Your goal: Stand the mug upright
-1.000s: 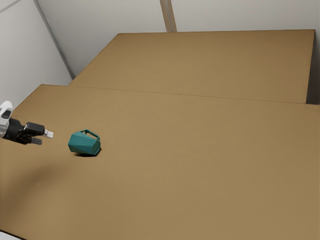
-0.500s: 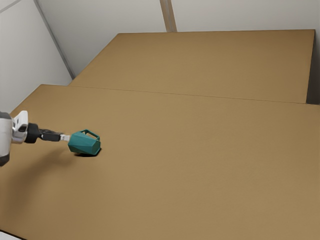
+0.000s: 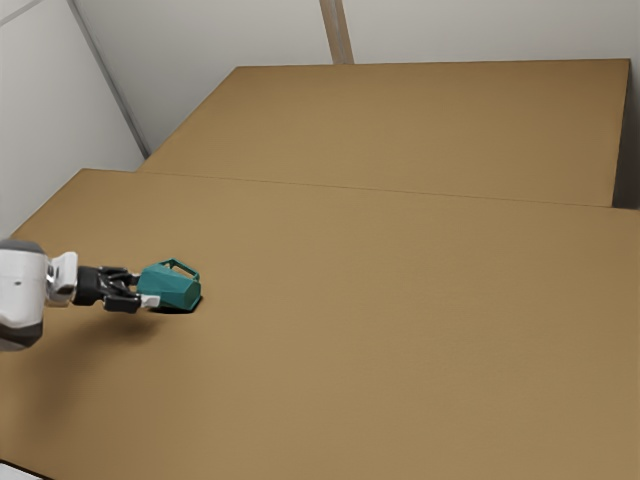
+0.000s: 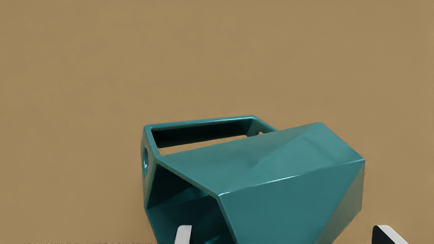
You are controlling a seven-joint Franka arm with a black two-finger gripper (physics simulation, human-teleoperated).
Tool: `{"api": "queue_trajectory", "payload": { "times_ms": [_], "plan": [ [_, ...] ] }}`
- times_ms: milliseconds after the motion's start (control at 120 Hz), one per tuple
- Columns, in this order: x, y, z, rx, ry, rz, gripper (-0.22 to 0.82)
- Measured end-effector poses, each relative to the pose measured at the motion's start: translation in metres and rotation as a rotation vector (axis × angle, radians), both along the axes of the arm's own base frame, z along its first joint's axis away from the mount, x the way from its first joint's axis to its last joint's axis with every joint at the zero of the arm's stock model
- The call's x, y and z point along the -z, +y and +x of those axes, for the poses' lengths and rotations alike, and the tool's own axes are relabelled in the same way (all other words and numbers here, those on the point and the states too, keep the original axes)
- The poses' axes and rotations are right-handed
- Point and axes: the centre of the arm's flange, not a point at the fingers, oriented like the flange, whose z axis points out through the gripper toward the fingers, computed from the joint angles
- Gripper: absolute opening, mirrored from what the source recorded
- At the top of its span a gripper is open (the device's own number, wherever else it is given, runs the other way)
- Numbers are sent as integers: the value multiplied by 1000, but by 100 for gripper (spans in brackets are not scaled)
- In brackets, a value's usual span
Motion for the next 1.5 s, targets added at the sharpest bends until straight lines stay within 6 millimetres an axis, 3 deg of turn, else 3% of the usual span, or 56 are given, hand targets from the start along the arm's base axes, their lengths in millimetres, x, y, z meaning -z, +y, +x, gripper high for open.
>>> {"api": "queue_trajectory", "payload": {
  "times_ms": [300,558,867,1025,1283,1375,1500],
  "plan": [
    [4,-6,-1,75,-72,57,39],
    [4,-16,6,127,-120,86,30],
    [-18,-15,11,143,-188,133,0],
    [-35,-13,12,140,-216,164,-11],
    [-68,-19,20,149,-262,229,-16],
    [-99,-28,30,219,-267,303,-17],
    [-142,-62,38,380,-195,424,-17]
  ]
}}
